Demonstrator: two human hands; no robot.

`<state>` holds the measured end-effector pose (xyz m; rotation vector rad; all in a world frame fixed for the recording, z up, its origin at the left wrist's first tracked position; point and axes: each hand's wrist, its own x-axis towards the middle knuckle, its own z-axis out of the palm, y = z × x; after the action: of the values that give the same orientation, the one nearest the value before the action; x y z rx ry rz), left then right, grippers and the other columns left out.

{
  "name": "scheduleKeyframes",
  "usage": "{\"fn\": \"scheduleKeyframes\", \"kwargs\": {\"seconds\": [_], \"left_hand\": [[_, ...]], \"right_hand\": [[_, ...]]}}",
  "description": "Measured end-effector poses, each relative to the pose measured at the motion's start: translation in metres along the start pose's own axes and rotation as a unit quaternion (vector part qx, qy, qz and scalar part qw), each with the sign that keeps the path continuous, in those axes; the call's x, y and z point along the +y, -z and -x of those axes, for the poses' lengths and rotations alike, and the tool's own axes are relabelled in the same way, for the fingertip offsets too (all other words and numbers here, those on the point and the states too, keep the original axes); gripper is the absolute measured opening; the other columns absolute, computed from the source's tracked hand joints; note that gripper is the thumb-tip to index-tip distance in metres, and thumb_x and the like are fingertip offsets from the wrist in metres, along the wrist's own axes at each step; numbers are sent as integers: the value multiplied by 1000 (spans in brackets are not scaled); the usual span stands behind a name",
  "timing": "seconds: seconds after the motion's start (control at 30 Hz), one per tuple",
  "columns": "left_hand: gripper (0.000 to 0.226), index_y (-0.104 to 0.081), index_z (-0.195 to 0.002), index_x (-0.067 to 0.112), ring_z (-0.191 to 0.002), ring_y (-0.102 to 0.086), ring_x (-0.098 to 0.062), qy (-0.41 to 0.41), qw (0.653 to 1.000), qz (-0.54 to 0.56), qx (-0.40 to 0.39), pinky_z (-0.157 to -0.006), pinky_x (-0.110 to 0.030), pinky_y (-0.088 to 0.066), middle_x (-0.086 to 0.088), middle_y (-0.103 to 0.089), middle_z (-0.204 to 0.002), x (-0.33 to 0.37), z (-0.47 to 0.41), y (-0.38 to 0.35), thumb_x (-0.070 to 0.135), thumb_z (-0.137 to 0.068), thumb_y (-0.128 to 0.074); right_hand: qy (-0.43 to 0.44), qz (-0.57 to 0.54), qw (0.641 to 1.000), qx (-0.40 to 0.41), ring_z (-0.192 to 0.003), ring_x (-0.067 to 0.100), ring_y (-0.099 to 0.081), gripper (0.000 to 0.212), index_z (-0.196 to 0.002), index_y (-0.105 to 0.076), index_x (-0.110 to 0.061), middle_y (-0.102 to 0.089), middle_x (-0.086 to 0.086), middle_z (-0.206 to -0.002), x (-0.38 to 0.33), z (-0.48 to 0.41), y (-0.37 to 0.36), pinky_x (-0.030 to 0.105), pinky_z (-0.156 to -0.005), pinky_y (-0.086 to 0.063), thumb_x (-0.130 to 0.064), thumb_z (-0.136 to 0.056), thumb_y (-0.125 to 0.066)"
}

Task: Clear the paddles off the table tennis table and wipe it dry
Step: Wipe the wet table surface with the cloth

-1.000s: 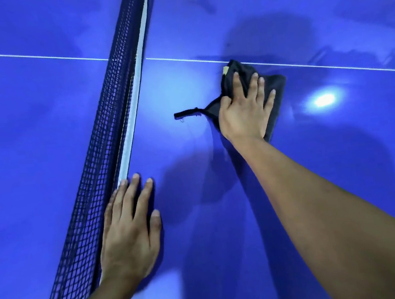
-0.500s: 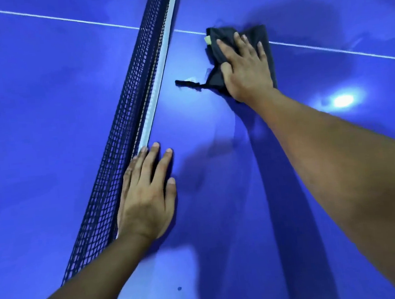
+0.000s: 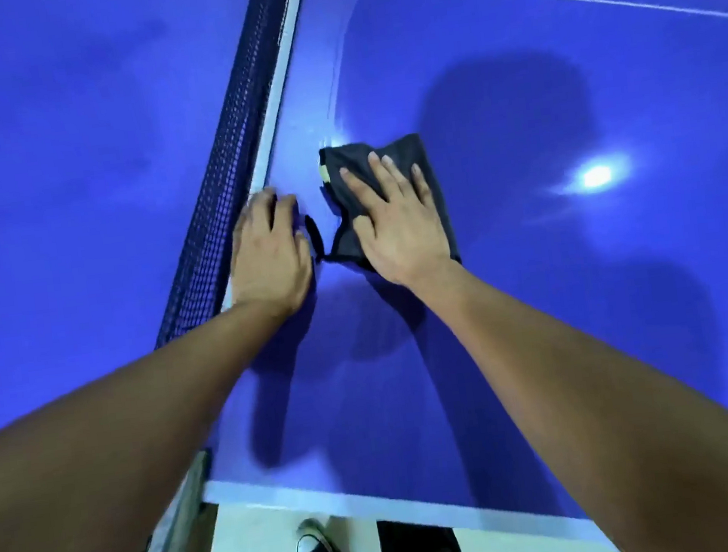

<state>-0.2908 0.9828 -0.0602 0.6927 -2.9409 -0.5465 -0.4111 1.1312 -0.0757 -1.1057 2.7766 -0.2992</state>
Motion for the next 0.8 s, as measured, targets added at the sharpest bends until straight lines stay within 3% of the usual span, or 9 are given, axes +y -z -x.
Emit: {"fn": "scheduleKeyframes", "kwargs": {"seconds": [0.17,0.3,0.57,0.67,0.8], "left_hand": [[55,-33,-154,7,-151,-22,-32,-9,997,-17,-76,-124,-42,-16,-17,-24,-163,1,117,13,19,-101,-43],[51,-41,-148,8,-147,-31,-30,-77,992,-25,-96,-121,-40,-25,-13,-34,-158,-10,177,43,19,-98,-45],[50,-57,-131,7,-125,-50,-37,-116,993,-12,26,-107,-48,-39,-14,-52,-140,-40,196,133,24,-90,-33],[43,-56,-129,11,-115,-50,-35,-93,991,18,94,-102,-47,-39,-11,-53,-134,-51,180,145,17,-91,-36],[38,-54,-133,9,-115,-49,-37,-9,994,65,86,-103,-45,-39,-14,-52,-134,-79,147,129,8,-97,-40]], "right_hand": [[12,-30,999,0,-158,21,-8,65,-161,-26,-32,-15,6,-170,-48,109,-15,49,-128,-1,-37,-96,-27],[26,-36,999,-12,-158,21,-9,67,-161,-27,-33,-15,6,-170,-90,179,-27,50,-127,-5,-38,-94,-30],[109,-24,993,-29,-158,19,-9,62,-160,-28,-35,-19,4,-170,-155,240,-46,52,-126,-10,-35,-98,-35],[126,-21,991,-31,-158,15,-7,62,-159,-27,-42,-16,-2,-170,-154,233,-47,51,-127,-7,-33,-97,-36],[140,-35,989,-32,-157,13,-9,61,-157,-29,-45,-17,-6,-170,-146,191,-45,48,-127,-4,-35,-97,-34]]}}
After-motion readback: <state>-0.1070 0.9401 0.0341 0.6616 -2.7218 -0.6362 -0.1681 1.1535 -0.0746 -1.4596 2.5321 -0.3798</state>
